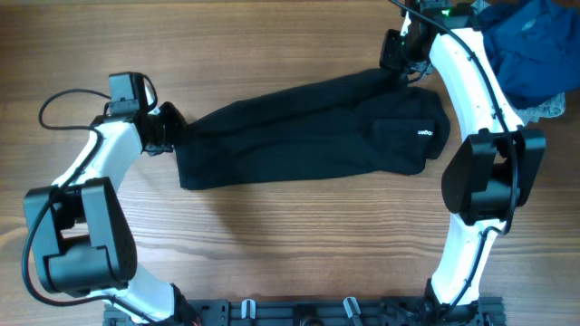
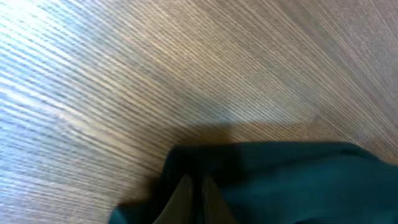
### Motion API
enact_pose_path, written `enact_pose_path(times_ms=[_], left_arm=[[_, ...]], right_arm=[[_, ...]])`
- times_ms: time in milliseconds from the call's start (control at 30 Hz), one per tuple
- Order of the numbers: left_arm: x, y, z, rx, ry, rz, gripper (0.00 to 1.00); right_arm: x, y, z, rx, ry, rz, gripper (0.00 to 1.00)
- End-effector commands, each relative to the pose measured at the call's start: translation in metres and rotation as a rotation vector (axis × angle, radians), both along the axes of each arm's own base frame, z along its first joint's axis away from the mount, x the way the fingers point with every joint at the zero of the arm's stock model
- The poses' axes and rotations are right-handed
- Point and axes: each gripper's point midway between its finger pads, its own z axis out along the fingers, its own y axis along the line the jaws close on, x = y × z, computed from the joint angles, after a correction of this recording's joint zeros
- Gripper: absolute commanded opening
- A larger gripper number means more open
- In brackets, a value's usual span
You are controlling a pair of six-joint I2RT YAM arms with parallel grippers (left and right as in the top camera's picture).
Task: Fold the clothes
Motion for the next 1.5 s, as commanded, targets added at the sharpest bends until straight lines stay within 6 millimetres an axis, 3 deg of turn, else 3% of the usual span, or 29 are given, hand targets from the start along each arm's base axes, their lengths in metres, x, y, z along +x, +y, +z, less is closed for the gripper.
enact_pose_path(times_ms=[0, 133, 233, 433, 633, 833, 867, 933, 1000, 1133, 1200, 1267, 1333, 1400, 1467], left_arm=[[-0.004, 0.024, 0.007, 0.022, -0.002, 0.056, 0.04], [-0.016, 0.044, 0.003, 0.016, 0.037, 0.109, 0.04], [-0.017, 0.045, 0.003, 0.018, 0.039, 0.104, 0.04], [-0.039, 0.038, -0.002, 0.003, 0.131, 0.088, 0.04], [-0.050, 0.019, 0.027, 0.012, 0.113, 0.034, 0.04], [-0.063, 0.019, 0.023, 0.012, 0.169, 0.036, 0.07], [-0.063, 0.019, 0.023, 0.013, 0.170, 0.036, 0.13], [-0.064, 0.020, 0.023, 0.025, 0.172, 0.033, 0.20], [-0.064, 0.021, 0.023, 0.031, 0.171, 0.027, 0.28], [-0.056, 0.023, 0.032, 0.037, 0.141, 0.024, 0.23], [-0.043, 0.021, 0.051, 0.049, 0.081, 0.014, 0.23], [-0.035, 0.005, 0.063, 0.045, 0.044, -0.029, 0.22], [-0.037, -0.032, 0.061, -0.023, 0.053, -0.121, 0.13], [-0.041, -0.073, 0.058, -0.061, 0.074, -0.194, 0.10], [-0.043, -0.101, 0.054, -0.074, 0.086, -0.233, 0.06]], right_arm=[[-0.011, -0.018, 0.002, -0.065, 0.037, -0.059, 0.04], [-0.031, -0.031, -0.002, -0.122, 0.113, -0.110, 0.04], [-0.047, -0.033, -0.005, -0.135, 0.179, -0.107, 0.04], [-0.071, -0.037, -0.002, -0.150, 0.262, -0.138, 0.04], [-0.104, -0.040, 0.009, -0.164, 0.365, -0.149, 0.04], [-0.113, -0.045, 0.009, -0.197, 0.398, -0.147, 0.05], [-0.114, -0.045, 0.007, -0.198, 0.404, -0.146, 0.09], [-0.117, -0.045, 0.004, -0.202, 0.420, -0.133, 0.43], [-0.117, -0.045, 0.003, -0.204, 0.418, -0.120, 0.45], [-0.103, -0.040, 0.004, -0.172, 0.361, -0.119, 0.44], [-0.095, -0.024, 0.003, -0.089, 0.336, -0.045, 0.44], [-0.084, 0.011, 0.005, 0.089, 0.289, 0.092, 0.41], [-0.079, 0.041, 0.009, 0.230, 0.256, 0.187, 0.32], [-0.085, 0.057, 0.001, 0.239, 0.269, 0.224, 0.23], [-0.089, 0.071, -0.013, 0.234, 0.279, 0.259, 0.22]])
